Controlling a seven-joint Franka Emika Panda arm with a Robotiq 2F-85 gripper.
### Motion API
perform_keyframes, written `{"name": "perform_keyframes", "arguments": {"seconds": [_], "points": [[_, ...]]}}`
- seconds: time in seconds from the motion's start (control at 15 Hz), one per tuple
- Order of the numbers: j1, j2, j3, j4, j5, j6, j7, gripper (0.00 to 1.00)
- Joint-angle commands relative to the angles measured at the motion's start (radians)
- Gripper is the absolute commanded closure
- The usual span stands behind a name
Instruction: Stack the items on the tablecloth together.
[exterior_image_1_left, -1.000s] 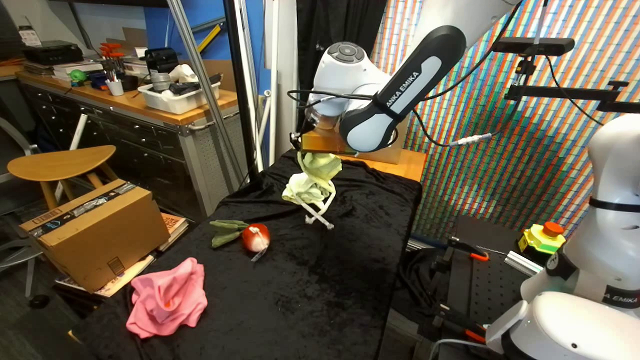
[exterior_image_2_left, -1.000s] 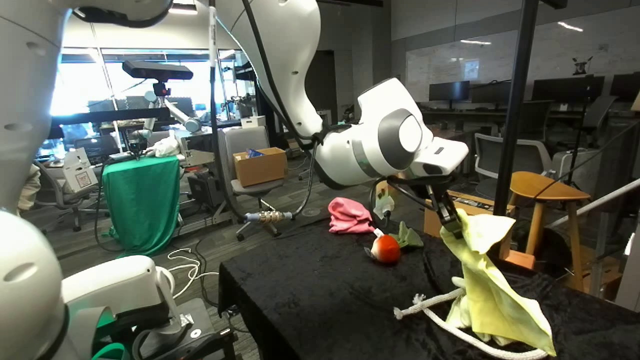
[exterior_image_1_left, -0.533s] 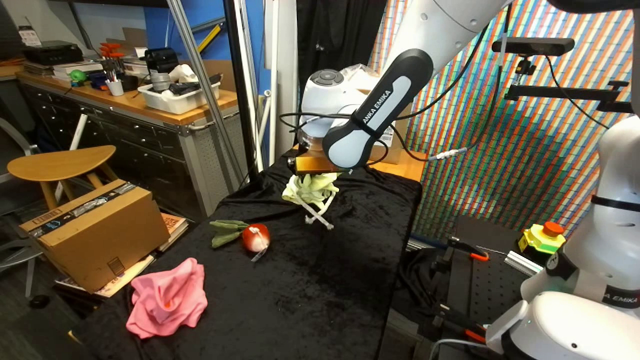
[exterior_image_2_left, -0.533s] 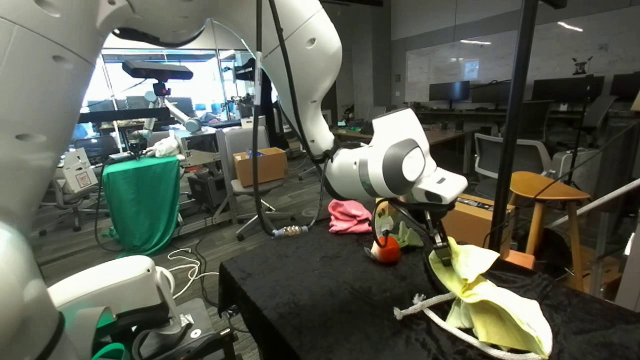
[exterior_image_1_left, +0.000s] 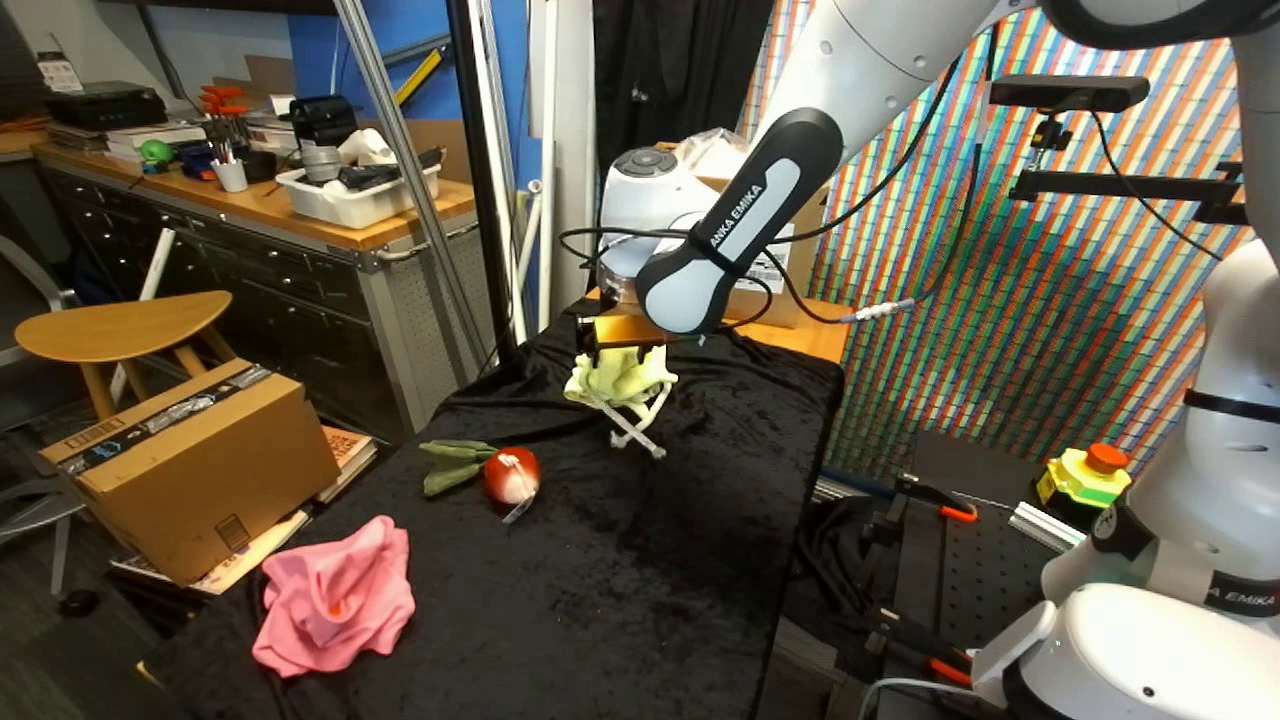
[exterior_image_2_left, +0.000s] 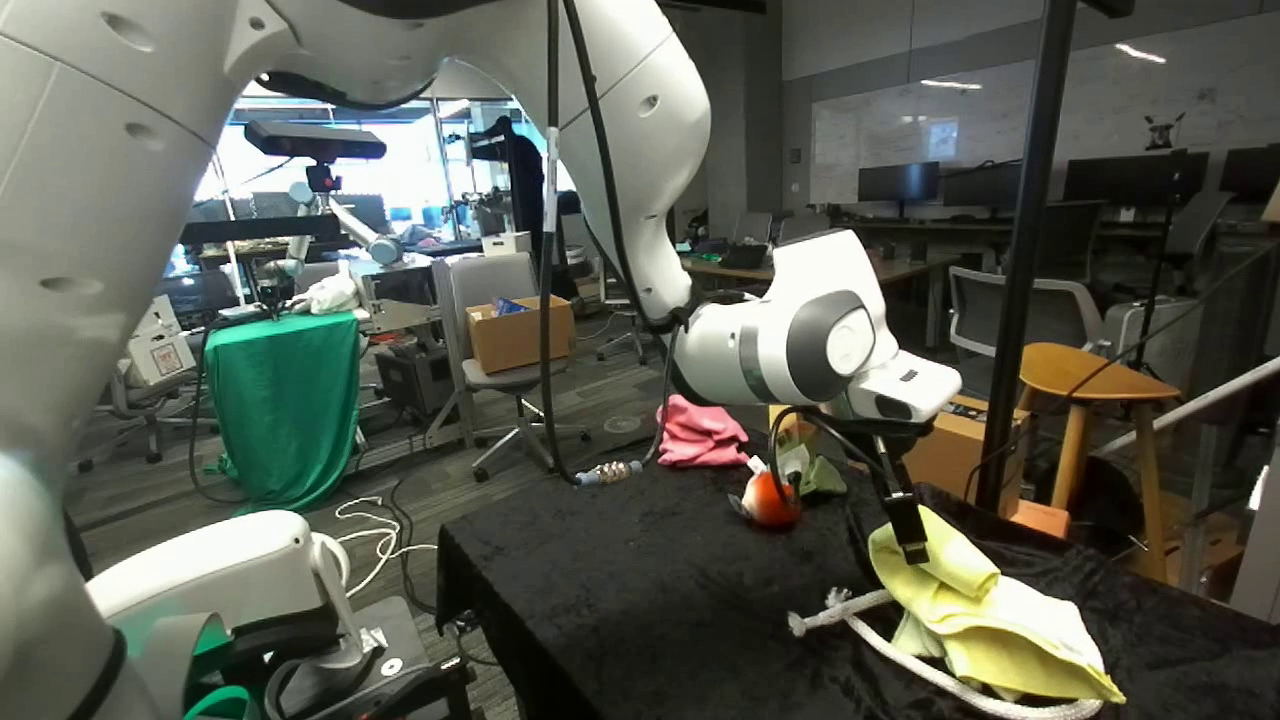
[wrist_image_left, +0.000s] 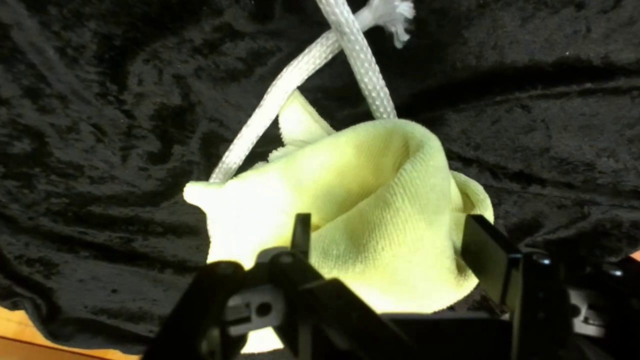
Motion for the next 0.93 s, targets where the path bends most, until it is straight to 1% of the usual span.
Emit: {"name": "perform_keyframes", "arguments": {"seconds": [0.0, 0.2, 0.4, 0.67, 0.87], "points": [[0.03, -0.052, -0.023, 0.0, -0.024, -0.019, -0.026, 0.0], [0.059, -0.113, -0.029, -0.028, -0.068, -0.023, -0.041, 0.0], [0.08, -0.144, -0.012, -0.028, -0.117, -0.019, -0.05, 0.0], [0.101, -0.131, 0.039, -0.003, -0.15, -0.029, -0.074, 0.0], [0.11, -0.113, 0.086, 0.005, -0.141, -0.033, -0.114, 0.0]]}}
